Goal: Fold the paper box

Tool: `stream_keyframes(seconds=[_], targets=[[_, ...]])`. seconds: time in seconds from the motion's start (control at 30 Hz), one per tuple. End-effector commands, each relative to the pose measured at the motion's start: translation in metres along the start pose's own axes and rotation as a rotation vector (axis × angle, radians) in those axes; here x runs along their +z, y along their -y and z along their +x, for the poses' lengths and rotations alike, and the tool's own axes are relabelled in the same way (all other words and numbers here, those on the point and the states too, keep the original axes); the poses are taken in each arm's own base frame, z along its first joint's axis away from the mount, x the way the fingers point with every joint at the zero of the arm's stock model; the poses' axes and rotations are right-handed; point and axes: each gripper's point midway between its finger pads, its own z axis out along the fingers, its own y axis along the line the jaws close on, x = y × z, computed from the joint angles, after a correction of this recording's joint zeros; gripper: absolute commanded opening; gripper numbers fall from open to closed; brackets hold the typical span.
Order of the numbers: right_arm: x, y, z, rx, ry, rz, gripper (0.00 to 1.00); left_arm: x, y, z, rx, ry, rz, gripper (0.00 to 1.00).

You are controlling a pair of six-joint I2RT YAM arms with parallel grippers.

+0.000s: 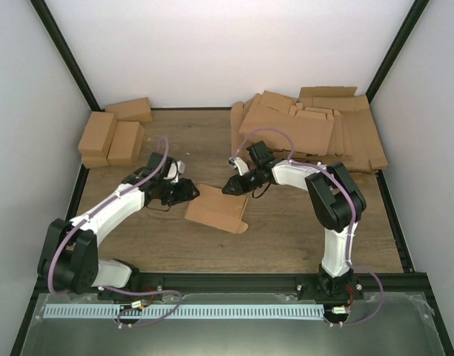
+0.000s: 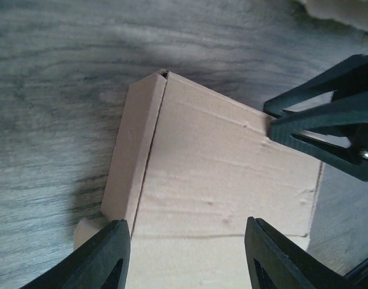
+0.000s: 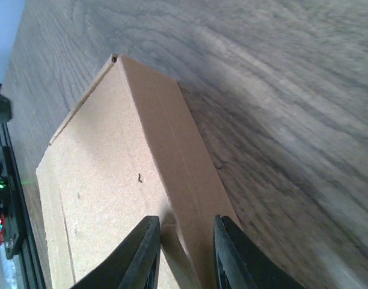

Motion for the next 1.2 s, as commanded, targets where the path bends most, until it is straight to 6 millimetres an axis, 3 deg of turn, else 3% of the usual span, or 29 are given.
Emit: stream_keyframes(seconds=[0.0,0.1,0.33,0.5,0.57,0.67,0.87,1.0,1.17], targets=[[-0.006,0.022,-0.005,0.092,0.023,-0.031,0.26,-0.032,0.027,-0.021,0.037,0.085,0.048,0.55],[-0.005,0.035,-0.007,0.125,0.025,-0.040,0.25,-0.043,0.037,-0.018,0.035,0.087,0.093,0.56],[-0.015,0.060,-0.020,0.212,0.078,-0.074,0.26,-0.045,0.047,0.004,0.019,0.039,0.193,0.56],[-0.020,0.060,-0.029,0.193,0.090,-0.084,0.27,-0.033,0.042,0.014,-0.020,0.025,0.234,0.53],[-0.019,0.059,-0.030,0.190,0.091,-0.091,0.28,-0.018,0.036,0.026,-0.083,0.006,0.265,0.48],[-0.019,0.058,-0.031,0.184,0.092,-0.101,0.30,-0.002,0.043,0.021,-0.119,0.043,0.337,0.44],[-0.021,0.057,-0.034,0.176,0.098,-0.094,0.33,0.024,0.054,-0.009,-0.101,0.075,0.338,0.41],[-0.032,0.068,-0.045,0.180,0.122,0.026,0.35,0.022,0.046,-0.032,-0.086,0.155,0.247,0.41],[-0.072,0.066,-0.067,0.163,0.214,0.209,0.36,0.010,0.041,-0.050,-0.084,0.226,0.236,0.47]])
